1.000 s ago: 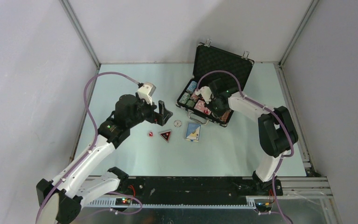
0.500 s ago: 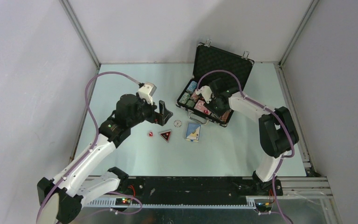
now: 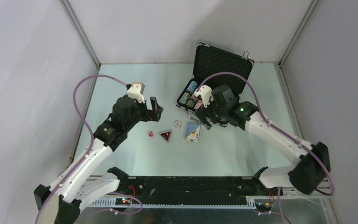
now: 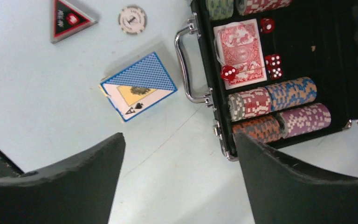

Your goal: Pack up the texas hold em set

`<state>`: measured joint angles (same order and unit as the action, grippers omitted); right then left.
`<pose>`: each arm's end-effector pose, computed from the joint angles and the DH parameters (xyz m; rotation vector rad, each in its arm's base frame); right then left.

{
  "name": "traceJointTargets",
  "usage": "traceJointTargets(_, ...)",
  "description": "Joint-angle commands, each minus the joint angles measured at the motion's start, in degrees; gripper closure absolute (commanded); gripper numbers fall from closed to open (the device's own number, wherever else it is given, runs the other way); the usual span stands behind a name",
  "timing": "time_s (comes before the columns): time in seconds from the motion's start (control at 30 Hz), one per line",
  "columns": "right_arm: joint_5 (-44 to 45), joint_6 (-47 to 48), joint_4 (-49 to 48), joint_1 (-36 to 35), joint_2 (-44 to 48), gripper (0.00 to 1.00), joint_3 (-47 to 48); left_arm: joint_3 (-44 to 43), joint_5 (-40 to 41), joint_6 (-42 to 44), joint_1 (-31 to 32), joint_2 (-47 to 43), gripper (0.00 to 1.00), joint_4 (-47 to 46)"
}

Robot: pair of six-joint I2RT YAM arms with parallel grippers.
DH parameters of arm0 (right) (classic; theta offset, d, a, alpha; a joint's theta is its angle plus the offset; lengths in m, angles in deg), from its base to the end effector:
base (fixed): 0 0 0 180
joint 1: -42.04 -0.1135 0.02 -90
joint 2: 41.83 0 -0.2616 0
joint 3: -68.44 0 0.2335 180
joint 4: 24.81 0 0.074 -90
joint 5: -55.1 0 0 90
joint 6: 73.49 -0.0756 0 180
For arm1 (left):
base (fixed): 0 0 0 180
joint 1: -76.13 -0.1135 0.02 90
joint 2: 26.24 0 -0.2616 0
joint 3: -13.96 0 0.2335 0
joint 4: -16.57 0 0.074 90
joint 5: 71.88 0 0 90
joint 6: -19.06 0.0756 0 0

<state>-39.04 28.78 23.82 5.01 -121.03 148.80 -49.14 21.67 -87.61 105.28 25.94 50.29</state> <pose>0.2405 0.1883 0.2651 -1.0386 2.1817 0.2869 0.2002 -0.1063 0.3065 0.1761 1.9890 -0.4594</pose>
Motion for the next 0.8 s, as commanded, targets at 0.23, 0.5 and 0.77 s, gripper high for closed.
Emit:
traceJointTargets(0.23,17.7,-37.0,1.9,1.3,8.9,0.0,-8.8,6.2,5.9,-8.6,-0.8,-6.3,0.02,-0.9)
traceJointTargets(0.5,21.5,-49.4,2.7,-2.8,9.7,0.0,-10.6,7.8,5.9,-8.9,-0.8,-10.1,0.02,3.2)
traceJointTargets(0.77,11.9,-53.2,-1.1,-4.4,4.1,0.0,-10.3,9.3,3.3,-7.1,-0.8,-15.6,0.02,5.0)
